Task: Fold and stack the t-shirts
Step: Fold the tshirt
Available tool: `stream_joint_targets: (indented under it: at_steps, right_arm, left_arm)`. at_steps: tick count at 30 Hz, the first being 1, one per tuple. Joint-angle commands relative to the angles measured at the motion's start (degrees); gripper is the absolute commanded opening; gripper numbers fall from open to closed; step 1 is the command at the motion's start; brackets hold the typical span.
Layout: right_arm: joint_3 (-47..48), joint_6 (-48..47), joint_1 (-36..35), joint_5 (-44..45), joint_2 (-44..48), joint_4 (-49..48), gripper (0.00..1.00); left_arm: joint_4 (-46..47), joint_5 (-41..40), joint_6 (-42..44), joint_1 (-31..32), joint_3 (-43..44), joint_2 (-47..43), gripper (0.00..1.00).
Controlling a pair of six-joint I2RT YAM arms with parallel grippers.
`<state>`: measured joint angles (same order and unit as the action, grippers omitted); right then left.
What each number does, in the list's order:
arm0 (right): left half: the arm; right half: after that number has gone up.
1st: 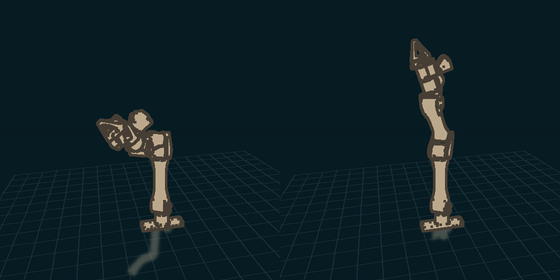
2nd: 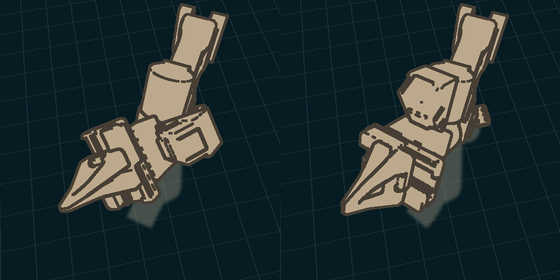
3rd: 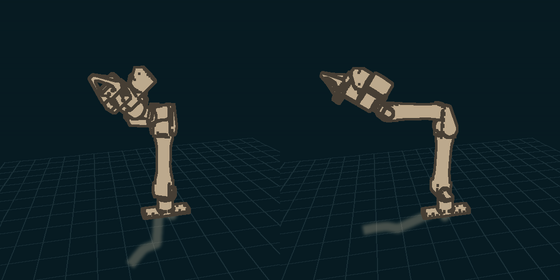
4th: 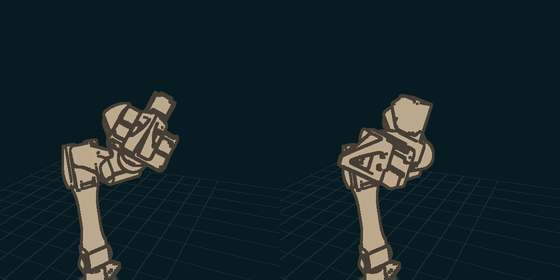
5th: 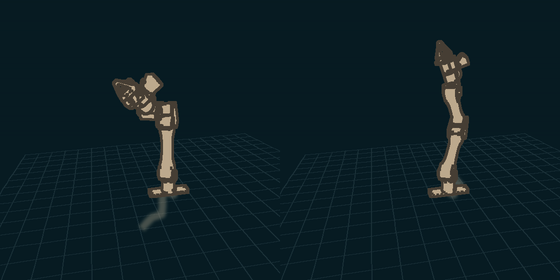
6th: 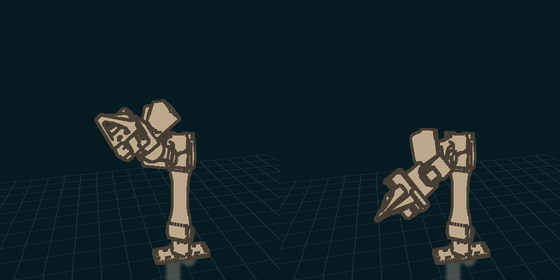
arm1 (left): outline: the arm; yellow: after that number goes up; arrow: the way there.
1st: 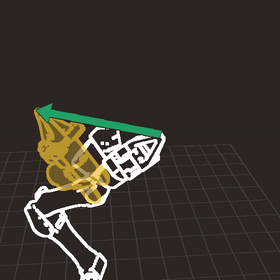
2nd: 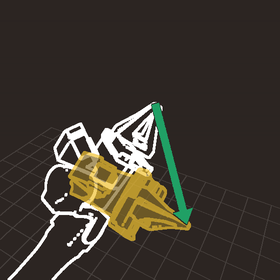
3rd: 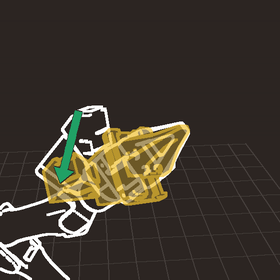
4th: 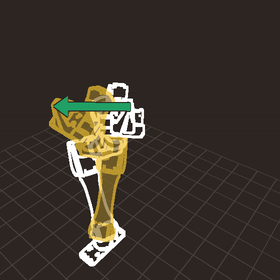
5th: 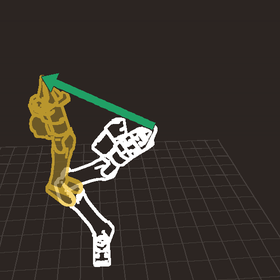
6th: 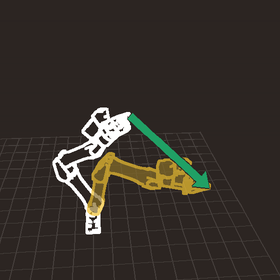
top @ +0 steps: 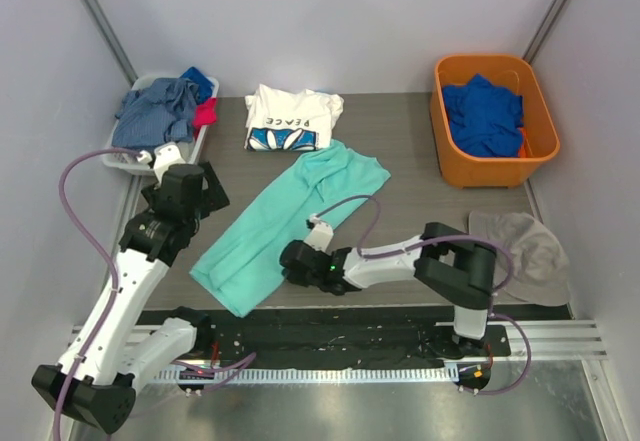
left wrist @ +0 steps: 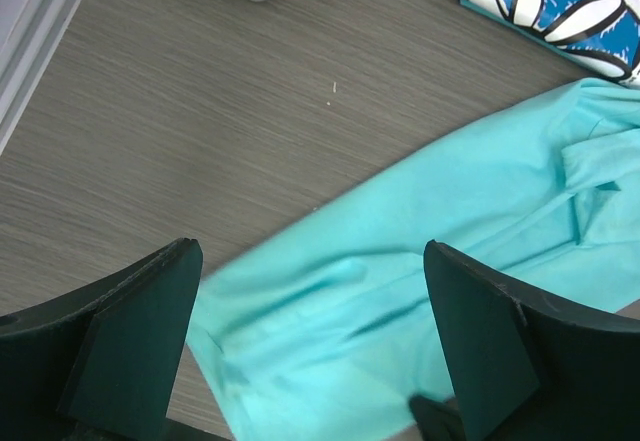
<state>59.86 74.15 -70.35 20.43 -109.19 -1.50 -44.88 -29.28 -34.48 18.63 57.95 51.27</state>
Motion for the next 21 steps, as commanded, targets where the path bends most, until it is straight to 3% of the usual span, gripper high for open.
stream_joint_targets:
  at_steps: [1,5,11,21]
  right_arm:
    - [-10.2,-0.2,-0.3,7.0,15.3,10.1,0.01]
    - [-16.7,-0.4,-0.3,11.9,28.8,20.4,0.01]
    - [-19.5,0.4,0.1,12.5,40.9,37.8,0.02]
    - [-26.5,5.7,0.1,6.0,57.9,50.2,0.01]
  left_arm:
    - [0.7,0.9,-0.4,0.0,-0.8,0.3,0.99]
    - [1.1,1.9,-0.4,0.0,-1.0,1.1,0.99]
    - [2.0,4.7,-0.7,0.0,-2.0,3.0,0.99]
    - [6.8,9.7,-0.8,0.1,-4.5,6.7,0.99]
